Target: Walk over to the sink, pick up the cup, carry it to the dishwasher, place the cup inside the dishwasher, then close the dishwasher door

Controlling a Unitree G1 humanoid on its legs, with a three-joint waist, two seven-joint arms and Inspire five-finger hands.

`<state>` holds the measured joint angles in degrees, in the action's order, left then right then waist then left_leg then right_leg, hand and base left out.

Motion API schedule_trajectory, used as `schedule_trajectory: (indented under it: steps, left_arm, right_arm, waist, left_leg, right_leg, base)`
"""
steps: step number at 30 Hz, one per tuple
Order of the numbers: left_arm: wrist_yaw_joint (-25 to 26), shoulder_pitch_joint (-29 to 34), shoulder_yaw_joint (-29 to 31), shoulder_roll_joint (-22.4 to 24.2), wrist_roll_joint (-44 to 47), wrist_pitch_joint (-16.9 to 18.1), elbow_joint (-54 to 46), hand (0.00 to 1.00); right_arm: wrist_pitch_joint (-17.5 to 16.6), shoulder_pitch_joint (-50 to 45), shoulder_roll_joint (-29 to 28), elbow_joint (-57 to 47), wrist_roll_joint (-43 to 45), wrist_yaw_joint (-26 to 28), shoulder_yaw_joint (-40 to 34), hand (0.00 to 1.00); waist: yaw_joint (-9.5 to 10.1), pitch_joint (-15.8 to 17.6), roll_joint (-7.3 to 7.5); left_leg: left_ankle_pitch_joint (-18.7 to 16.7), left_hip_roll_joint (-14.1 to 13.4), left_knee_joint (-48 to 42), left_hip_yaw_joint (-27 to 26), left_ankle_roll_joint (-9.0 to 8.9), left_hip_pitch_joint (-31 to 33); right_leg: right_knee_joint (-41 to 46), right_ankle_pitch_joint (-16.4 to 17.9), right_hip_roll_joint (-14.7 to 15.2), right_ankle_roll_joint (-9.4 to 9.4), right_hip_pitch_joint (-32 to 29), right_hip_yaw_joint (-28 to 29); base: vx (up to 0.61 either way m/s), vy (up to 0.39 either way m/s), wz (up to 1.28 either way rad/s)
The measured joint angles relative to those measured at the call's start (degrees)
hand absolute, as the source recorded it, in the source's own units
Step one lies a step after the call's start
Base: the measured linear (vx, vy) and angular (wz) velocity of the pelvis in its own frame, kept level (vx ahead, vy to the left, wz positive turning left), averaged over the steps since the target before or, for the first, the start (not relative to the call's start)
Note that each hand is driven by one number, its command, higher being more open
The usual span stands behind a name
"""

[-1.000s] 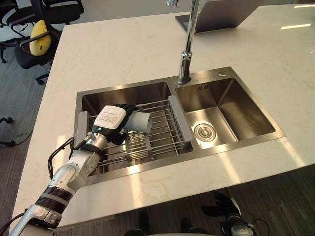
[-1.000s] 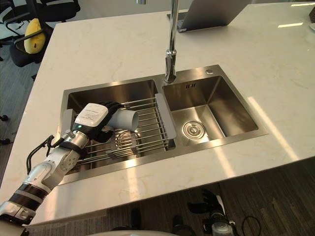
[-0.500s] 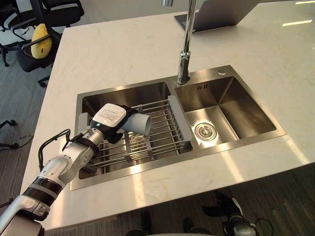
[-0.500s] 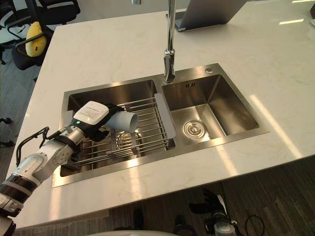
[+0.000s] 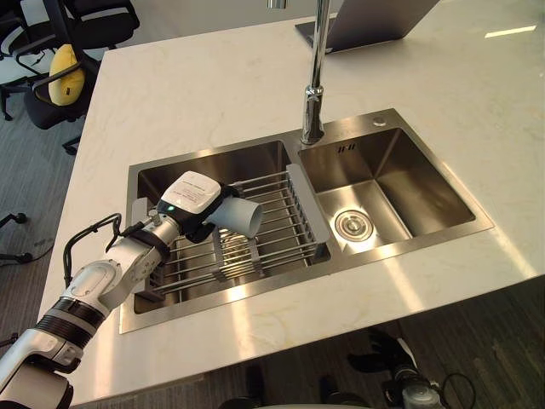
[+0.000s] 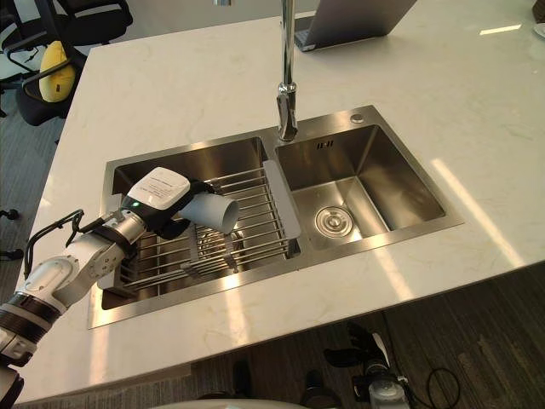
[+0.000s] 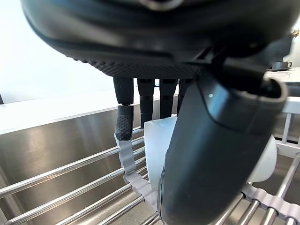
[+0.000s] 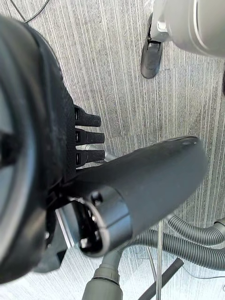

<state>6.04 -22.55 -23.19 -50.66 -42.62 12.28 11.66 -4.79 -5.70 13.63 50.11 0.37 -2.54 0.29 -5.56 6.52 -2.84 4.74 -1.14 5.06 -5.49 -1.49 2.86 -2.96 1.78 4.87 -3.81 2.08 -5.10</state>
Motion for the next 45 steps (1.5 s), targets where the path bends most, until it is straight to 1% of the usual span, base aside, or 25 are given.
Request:
schedule_trajectory:
  steps: [5,7,9,10,11,12,13,16,20,25,29,34,37,40,45]
  left_arm:
    - [0.0,0.22,0.31,0.12,1.32,-0.06,-0.01,0.3]
    - [0.0,0.93,1.21,0.86,3.03,-0.26,-0.15,0.3]
    - [0.04,2.81,4.76,4.21,5.52,-0.99,-0.68,0.3]
    - [0.09,3.35,5.77,5.15,6.26,-1.21,-0.96,0.3]
    - [0.12,4.44,7.62,6.76,7.73,-1.76,-2.05,0.3]
    - [0.25,5.12,8.44,7.44,8.55,-1.99,-2.87,0.3]
    - [0.42,6.33,10.42,9.37,10.14,-2.18,-4.58,0.3]
    - [2.47,8.84,13.2,13.6,13.72,-2.78,-9.02,0.3]
    - [4.19,11.51,14.61,18.03,17.02,-2.97,-13.88,0.3]
    - [5.07,14.37,15.5,23.05,22.07,-3.21,-14.93,0.3]
    - [5.54,18.74,16.57,28.15,26.98,-3.28,-16.57,0.3]
    - [7.55,24.37,16.93,34.99,33.29,-3.33,-16.65,0.3]
    - [7.86,26.49,17.02,36.94,36.68,-3.34,-16.85,0.3]
    - [8.29,29.7,18.13,39.06,39.58,-3.37,-18.92,0.3]
    - [10.16,31.81,19.77,41.03,42.76,-3.37,-21.22,0.3]
  right_arm:
    - [0.0,0.03,-0.04,0.0,0.0,-0.09,-0.07,0.9]
    - [0.01,0.02,-0.09,0.02,0.0,-0.12,-0.1,0.9]
    - [0.03,0.02,-0.26,0.16,0.0,-0.16,-0.13,0.9]
    - [0.03,0.02,-0.31,0.19,0.0,-0.18,-0.15,0.9]
    - [0.04,0.01,-0.46,0.22,0.0,-0.24,-0.29,0.9]
    - [0.04,0.01,-0.58,0.27,0.0,-0.32,-0.43,0.9]
    - [0.05,0.01,-1.15,0.4,0.0,-0.52,-1.55,0.9]
    - [0.08,0.18,-1.73,1.18,0.0,-1.21,-2.31,0.9]
    - [0.2,0.38,-2.24,1.32,-0.02,-1.52,-2.32,0.9]
    - [0.32,0.87,-2.74,1.3,-0.04,-1.84,-2.33,0.9]
    - [0.37,0.94,-2.83,1.28,-0.03,-2.31,-2.77,0.9]
    - [0.38,0.69,-3.84,0.74,-0.02,-2.73,-4.6,0.9]
    - [0.38,0.49,-4.23,0.35,-0.03,-3.1,-4.6,0.9]
    - [0.38,0.5,-4.86,-0.11,-0.01,-3.92,-4.64,0.9]
    - [0.35,0.25,-5.08,-1.81,-0.01,-4.89,-5.34,0.9]
  waist:
    - [0.02,0.05,-0.08]
    - [0.06,0.1,-0.16]
    - [0.13,0.13,-0.22]
    - [0.14,0.14,-0.22]
    - [0.17,0.14,-0.22]
    - [0.19,0.14,-0.22]
    - [0.37,0.14,-0.22]
    - [0.99,0.14,-0.22]
    - [1.6,0.15,-0.2]
    - [1.68,0.18,-0.15]
    - [2.0,0.23,-0.07]
    - [2.39,0.27,0.03]
    - [2.97,0.28,0.13]
    - [3.13,0.2,0.4]
    - [3.33,0.12,0.57]
  left_leg:
    - [0.0,0.0,0.0,0.0,0.0,0.0]
    - [0.0,0.01,0.0,0.0,0.0,0.0]
    - [0.0,0.01,0.0,0.02,0.0,0.0]
    - [0.0,0.01,0.0,0.03,0.0,0.0]
    - [0.0,0.01,0.0,0.05,0.0,0.0]
    - [0.0,0.01,0.0,0.06,0.0,0.0]
    - [0.0,0.0,0.0,0.13,0.0,0.0]
    - [0.01,0.0,0.0,0.23,0.01,0.0]
    - [0.07,0.0,0.0,0.56,0.08,0.0]
    - [0.17,0.0,0.01,0.9,0.2,-0.1]
    - [0.16,-0.11,0.01,0.9,0.2,-0.12]
    - [0.16,-0.36,0.01,0.85,0.2,-0.12]
    - [0.15,-0.45,0.0,0.78,0.2,-0.12]
    - [0.15,-0.5,0.0,0.7,0.19,-0.11]
    - [0.12,-0.56,-0.01,0.45,0.18,-0.06]
  right_leg:
    - [0.0,-0.01,0.0,0.0,0.01,-0.01]
    - [0.0,-0.01,0.01,0.0,0.02,-0.02]
    - [0.0,-0.02,0.01,-0.01,0.04,-0.04]
    - [0.0,-0.01,0.01,-0.01,0.05,-0.06]
    - [0.0,-0.02,0.01,-0.01,0.07,-0.09]
    - [0.0,-0.02,0.01,-0.01,0.08,-0.1]
    - [0.0,-0.01,0.0,-0.01,0.14,-0.18]
    - [0.0,-0.01,0.0,-0.01,0.21,-0.29]
    - [0.0,-0.01,-0.03,0.0,0.37,-0.66]
    - [0.01,-0.01,-0.04,0.0,0.65,-1.03]
    - [0.01,-0.01,-0.06,0.0,0.67,-1.02]
    - [0.06,0.0,-0.15,0.0,0.65,-0.94]
    - [0.13,0.0,-0.23,0.0,0.58,-0.84]
    - [0.15,0.0,-0.27,-0.01,0.5,-0.73]
    - [0.33,0.04,-0.29,-0.02,0.29,-0.4]
  base:
    - [0.0,0.0,0.0]
    - [0.0,0.0,0.0]
    - [0.0,0.0,0.0]
    - [0.0,0.0,0.0]
    - [0.0,0.0,0.0]
    - [0.0,0.0,0.0]
    - [0.0,0.0,0.0]
    - [0.0,0.0,0.0]
    - [0.0,0.0,0.03]
    - [0.0,0.0,0.03]
    - [0.0,0.0,0.0]
    - [0.0,0.0,0.0]
    - [0.0,0.0,0.0]
    - [0.0,0.0,0.0]
    - [0.0,0.0,-0.01]
